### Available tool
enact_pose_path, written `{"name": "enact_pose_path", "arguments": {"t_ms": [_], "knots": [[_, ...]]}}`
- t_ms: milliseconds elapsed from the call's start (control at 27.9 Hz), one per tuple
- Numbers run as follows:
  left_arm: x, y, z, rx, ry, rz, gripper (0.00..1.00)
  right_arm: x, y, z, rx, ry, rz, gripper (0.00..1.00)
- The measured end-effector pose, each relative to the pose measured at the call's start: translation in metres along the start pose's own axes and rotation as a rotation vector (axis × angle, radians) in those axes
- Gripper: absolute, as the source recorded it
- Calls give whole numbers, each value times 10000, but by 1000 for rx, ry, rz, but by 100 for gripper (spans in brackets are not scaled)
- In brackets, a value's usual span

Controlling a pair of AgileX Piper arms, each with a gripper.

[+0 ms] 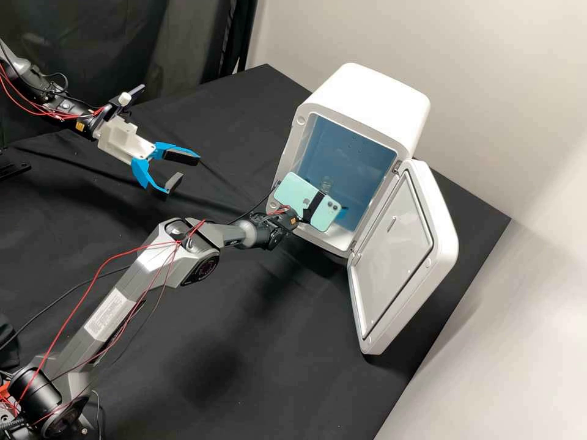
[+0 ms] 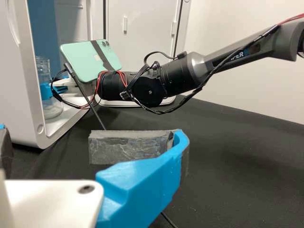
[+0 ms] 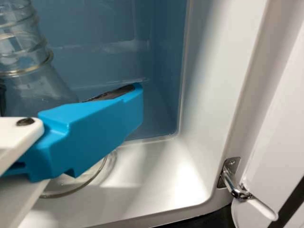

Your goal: Place the flask in the incubator

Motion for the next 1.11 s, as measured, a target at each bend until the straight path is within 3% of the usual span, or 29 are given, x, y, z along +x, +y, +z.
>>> {"name": "enact_pose_path", "arguments": {"t_ms": [502,681,789,1112], "knots": [[0,0,0,0,0,0,100,0,12,-21,4,23,13,100],[0,0,0,0,0,0,100,-1,27,-44,30,49,28,100],[0,0,0,0,0,0,100,-3,55,-29,44,55,38,100],[0,0,0,0,0,0,100,-105,85,38,48,52,47,100]]}}
